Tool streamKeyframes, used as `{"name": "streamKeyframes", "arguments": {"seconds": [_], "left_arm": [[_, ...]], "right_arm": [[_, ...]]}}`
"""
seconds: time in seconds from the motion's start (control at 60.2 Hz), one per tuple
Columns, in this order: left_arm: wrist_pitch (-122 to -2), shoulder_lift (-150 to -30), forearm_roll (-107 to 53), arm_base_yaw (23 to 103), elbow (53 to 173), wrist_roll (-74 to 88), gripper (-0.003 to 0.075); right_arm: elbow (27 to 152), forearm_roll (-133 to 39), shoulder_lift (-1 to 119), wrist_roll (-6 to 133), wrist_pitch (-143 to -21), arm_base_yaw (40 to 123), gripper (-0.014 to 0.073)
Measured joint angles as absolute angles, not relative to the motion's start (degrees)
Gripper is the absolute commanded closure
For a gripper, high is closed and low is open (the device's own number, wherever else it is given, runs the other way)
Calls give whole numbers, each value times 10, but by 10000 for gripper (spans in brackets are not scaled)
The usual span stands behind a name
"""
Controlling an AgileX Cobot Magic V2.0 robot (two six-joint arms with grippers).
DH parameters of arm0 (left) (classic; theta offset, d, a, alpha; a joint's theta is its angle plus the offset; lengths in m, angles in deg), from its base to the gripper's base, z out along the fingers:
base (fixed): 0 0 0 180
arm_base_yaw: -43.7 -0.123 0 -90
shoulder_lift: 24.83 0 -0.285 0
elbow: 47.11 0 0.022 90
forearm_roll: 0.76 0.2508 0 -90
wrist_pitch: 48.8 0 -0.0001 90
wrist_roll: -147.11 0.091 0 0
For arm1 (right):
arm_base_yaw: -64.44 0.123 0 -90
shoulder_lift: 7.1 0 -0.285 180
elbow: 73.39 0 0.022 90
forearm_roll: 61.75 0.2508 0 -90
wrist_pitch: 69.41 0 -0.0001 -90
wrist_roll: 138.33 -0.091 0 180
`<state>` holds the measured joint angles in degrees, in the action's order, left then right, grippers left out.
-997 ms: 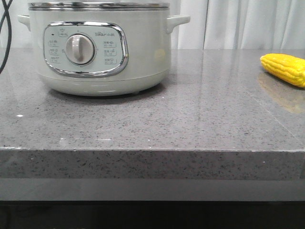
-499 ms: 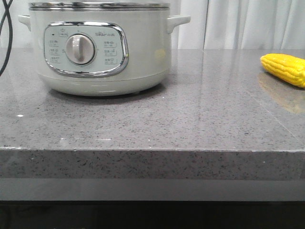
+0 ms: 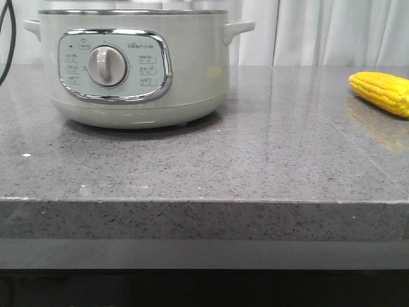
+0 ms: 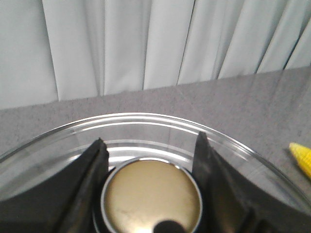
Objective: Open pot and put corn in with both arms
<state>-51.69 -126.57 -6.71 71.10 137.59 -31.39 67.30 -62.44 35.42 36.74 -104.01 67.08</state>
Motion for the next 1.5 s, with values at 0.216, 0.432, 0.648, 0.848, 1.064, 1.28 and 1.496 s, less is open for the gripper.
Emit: {"name": "streamKeyframes", "arguments": {"seconds": [0.216, 0.432, 0.648, 0.848, 1.064, 1.28, 1.496], "left_arm": [[-517, -1219, -68, 711, 1400, -314, 573], [-614, -1160, -67, 711, 1404, -314, 573], [-737, -1084, -51, 711, 1397, -314, 573], [-767, -967, -35, 711, 1330, -314, 573], [-790, -836, -23, 711, 1215, -316, 573], [-828, -714, -23, 711, 1124, -324, 573], [-830, -650, -23, 711, 1088, -329, 573]], "right_arm": [[673, -624, 354, 367, -1040, 671, -61], [673, -624, 354, 367, -1040, 671, -61], [673, -624, 354, 367, -1040, 671, -61], [673, -624, 354, 367, -1040, 671, -61], [673, -624, 354, 367, -1040, 671, -61], [681, -624, 371, 367, -1046, 671, -61], [763, -624, 470, 367, -1076, 671, -61]]}}
